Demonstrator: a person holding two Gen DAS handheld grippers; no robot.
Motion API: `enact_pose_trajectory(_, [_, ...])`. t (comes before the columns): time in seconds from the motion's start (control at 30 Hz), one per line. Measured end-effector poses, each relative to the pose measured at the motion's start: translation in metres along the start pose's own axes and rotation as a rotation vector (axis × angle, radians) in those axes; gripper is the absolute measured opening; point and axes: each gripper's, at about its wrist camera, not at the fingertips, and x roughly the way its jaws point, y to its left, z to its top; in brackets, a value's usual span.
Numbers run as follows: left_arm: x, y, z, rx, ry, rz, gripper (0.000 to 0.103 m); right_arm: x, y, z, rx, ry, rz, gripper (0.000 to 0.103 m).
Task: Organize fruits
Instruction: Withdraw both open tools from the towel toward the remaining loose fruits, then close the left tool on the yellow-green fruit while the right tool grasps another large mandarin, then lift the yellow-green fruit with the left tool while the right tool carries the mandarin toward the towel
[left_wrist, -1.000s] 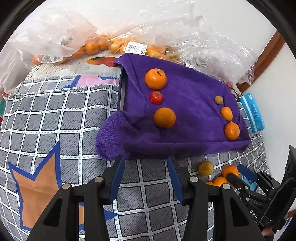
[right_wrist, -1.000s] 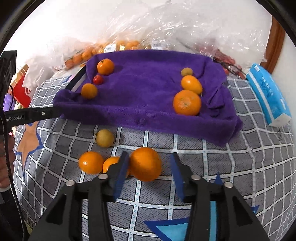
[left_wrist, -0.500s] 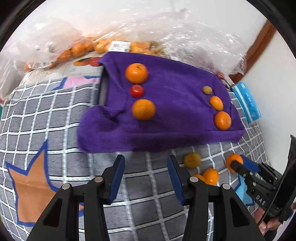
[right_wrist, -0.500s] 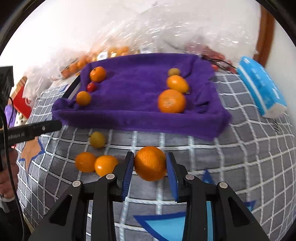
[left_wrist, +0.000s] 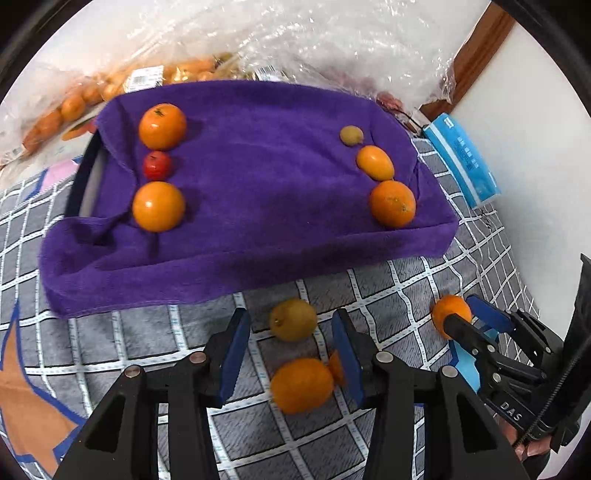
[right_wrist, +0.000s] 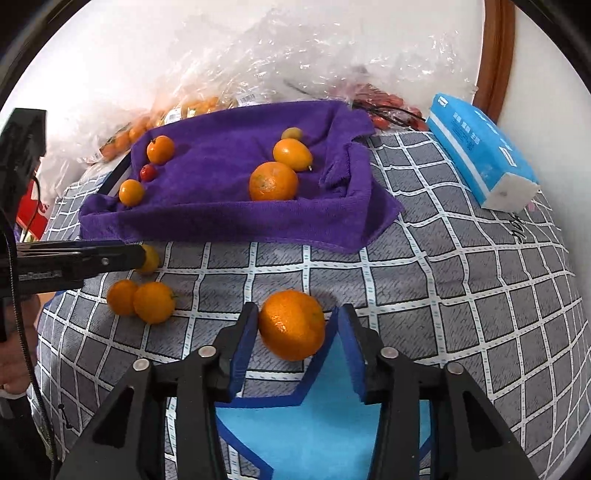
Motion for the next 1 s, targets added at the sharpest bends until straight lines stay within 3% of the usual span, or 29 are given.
enact_pose_trajectory(0.17, [0.013,-0.005,0.001,0.002,0.035,0.011,0.035,0.007,0.0,-0.003,0.003,0.014,0.04,0.052])
enact_pose_trajectory(0.3, [0.015,-0.008,0.0,0.009,0.028,0.031,0.028,0.017,0.006,-0.006,-0.014,0.039,0.024,0.054])
enact_pose_trajectory(0.47, [0.013,-0.002,0.001,0.0,0.014,0.028,0.028,0.02,0.007,-0.006,-0.013,0.024,0.009,0.052])
enact_pose_trajectory(0.53, [0.009,0.001,0.0,-0.008,0.012,0.027,0.028,0.02,0.006,-0.005,-0.007,0.021,-0.003,0.042])
enact_pose_trajectory(1.0, [-0.022,0.02,-0.017,-0.055,-0.039,0.044,0.028,-0.001,0.018,-0.004,0.003,-0.009,-0.023,0.041])
